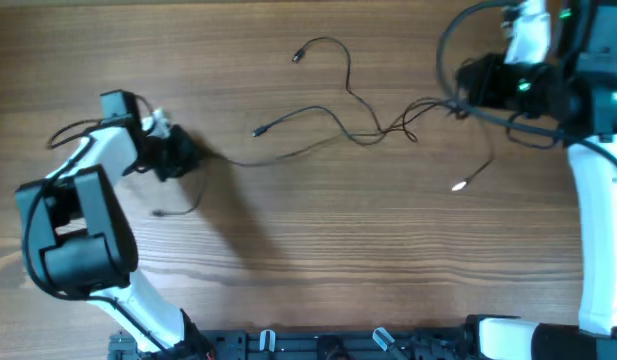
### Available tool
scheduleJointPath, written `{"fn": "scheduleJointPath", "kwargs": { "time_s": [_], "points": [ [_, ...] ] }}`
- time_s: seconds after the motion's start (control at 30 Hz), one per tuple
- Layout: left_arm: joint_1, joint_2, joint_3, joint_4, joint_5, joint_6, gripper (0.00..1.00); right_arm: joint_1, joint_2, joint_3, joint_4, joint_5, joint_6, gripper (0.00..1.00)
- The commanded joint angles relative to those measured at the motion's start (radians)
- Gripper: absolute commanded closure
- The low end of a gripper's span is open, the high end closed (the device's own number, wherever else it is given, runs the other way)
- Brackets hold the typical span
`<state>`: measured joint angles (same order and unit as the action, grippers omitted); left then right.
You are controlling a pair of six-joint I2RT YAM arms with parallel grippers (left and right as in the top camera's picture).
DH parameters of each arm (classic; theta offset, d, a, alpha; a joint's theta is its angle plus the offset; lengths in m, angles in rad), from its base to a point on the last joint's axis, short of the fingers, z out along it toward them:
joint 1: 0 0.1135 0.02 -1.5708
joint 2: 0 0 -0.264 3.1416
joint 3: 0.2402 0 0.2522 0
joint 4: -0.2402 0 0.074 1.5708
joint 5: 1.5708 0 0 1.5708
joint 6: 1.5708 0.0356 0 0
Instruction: Untangle cables
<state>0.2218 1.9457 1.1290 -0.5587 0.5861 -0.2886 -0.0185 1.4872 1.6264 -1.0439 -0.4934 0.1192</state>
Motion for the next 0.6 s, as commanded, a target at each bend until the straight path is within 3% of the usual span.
{"fn": "scheduleJointPath", "kwargs": {
  "time_s": [0.0, 0.03, 0.07, 0.1, 0.2, 0.27, 0.3, 0.33, 0.4, 0.5, 0.57],
  "points": [
    [-0.081, -0.011, -0.011, 0.085, 0.439, 0.132, 0.46, 0.145, 0.009, -0.078, 0.0, -0.079, -0.115, 0.95],
    [-0.113, -0.04, -0.011, 0.156, 0.573, 0.132, 0.3, 0.188, 0.016, -0.117, 0.012, 0.083, -0.022, 0.96],
    [-0.135, -0.068, -0.011, 0.21, 0.658, 0.132, 0.06, 0.198, 0.026, -0.141, 0.023, 0.208, 0.135, 0.95],
    [-0.154, -0.097, -0.011, 0.251, 0.712, 0.132, 0.0, 0.195, 0.034, -0.15, 0.029, 0.239, 0.219, 0.96],
    [-0.211, -0.183, -0.011, 0.294, 0.726, 0.124, 0.0, 0.181, 0.042, -0.15, 0.065, 0.016, 0.325, 0.96],
    [-0.247, -0.227, -0.011, 0.294, 0.666, 0.084, 0.0, 0.184, 0.043, -0.151, 0.133, -0.069, 0.183, 0.95],
    [-0.272, -0.248, -0.011, 0.302, 0.597, 0.02, 0.0, 0.185, 0.053, -0.151, 0.173, 0.116, 0.184, 0.95],
    [-0.297, -0.259, -0.011, 0.316, 0.516, -0.086, 0.0, 0.179, 0.059, -0.151, 0.18, 0.151, 0.315, 0.96],
    [-0.339, -0.259, -0.011, 0.343, 0.497, -0.217, 0.0, 0.179, 0.059, -0.151, 0.197, -0.029, 0.244, 0.95],
    [-0.433, -0.259, -0.011, 0.346, 0.502, -0.213, 0.0, 0.182, 0.059, -0.151, 0.203, -0.16, 0.243, 0.96],
    [-0.518, -0.259, -0.011, 0.392, 0.516, -0.164, 0.0, 0.167, 0.06, -0.151, 0.173, -0.164, 0.354, 0.96]
  ]
}}
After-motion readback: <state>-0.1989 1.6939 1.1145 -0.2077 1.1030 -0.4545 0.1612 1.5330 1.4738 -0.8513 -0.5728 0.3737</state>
